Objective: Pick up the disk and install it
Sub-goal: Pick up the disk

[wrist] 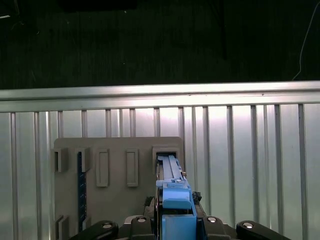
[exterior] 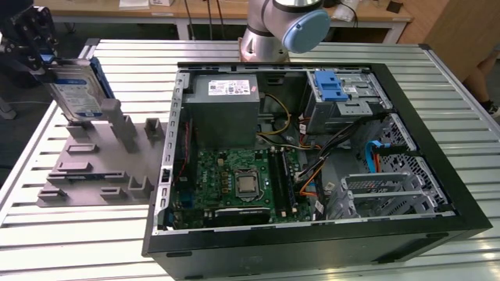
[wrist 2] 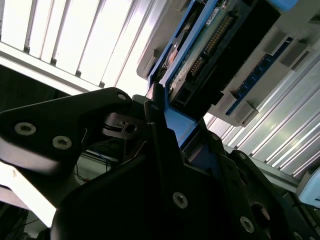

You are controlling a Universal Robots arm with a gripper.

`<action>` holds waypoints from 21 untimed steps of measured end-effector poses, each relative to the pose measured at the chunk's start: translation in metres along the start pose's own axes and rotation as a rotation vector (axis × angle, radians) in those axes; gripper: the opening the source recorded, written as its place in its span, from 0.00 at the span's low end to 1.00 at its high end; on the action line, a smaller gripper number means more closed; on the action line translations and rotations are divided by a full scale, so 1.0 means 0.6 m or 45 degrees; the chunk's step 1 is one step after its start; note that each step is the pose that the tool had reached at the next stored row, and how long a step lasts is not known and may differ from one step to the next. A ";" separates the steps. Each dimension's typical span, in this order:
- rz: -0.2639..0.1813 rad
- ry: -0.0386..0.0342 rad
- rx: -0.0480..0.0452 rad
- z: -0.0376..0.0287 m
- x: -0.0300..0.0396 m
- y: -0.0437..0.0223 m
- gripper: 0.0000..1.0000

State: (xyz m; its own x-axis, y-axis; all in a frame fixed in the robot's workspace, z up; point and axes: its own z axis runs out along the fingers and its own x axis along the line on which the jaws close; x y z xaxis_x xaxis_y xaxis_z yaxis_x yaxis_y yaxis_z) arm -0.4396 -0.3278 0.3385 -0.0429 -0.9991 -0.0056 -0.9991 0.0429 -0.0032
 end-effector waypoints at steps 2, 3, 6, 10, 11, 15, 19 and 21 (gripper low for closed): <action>0.000 0.0000 0.000 -0.003 0.000 0.000 0.36; 0.000 -0.0001 0.000 -0.005 0.000 0.000 0.36; 0.000 -0.0001 0.000 -0.012 0.000 0.000 0.36; 0.000 -0.0001 0.000 -0.021 0.000 0.000 0.36; 0.000 -0.0001 0.000 -0.024 0.000 0.000 0.36; 0.000 0.0000 0.000 -0.033 0.000 0.000 0.36; 0.000 -0.0002 0.000 -0.039 0.000 0.000 0.36; 0.000 -0.0002 0.000 -0.043 0.000 0.000 0.36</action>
State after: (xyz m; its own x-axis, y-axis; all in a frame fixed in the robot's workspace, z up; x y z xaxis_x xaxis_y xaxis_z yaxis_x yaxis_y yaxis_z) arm -0.4396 -0.3278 0.3643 -0.0429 -0.9991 -0.0057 -0.9991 0.0429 -0.0032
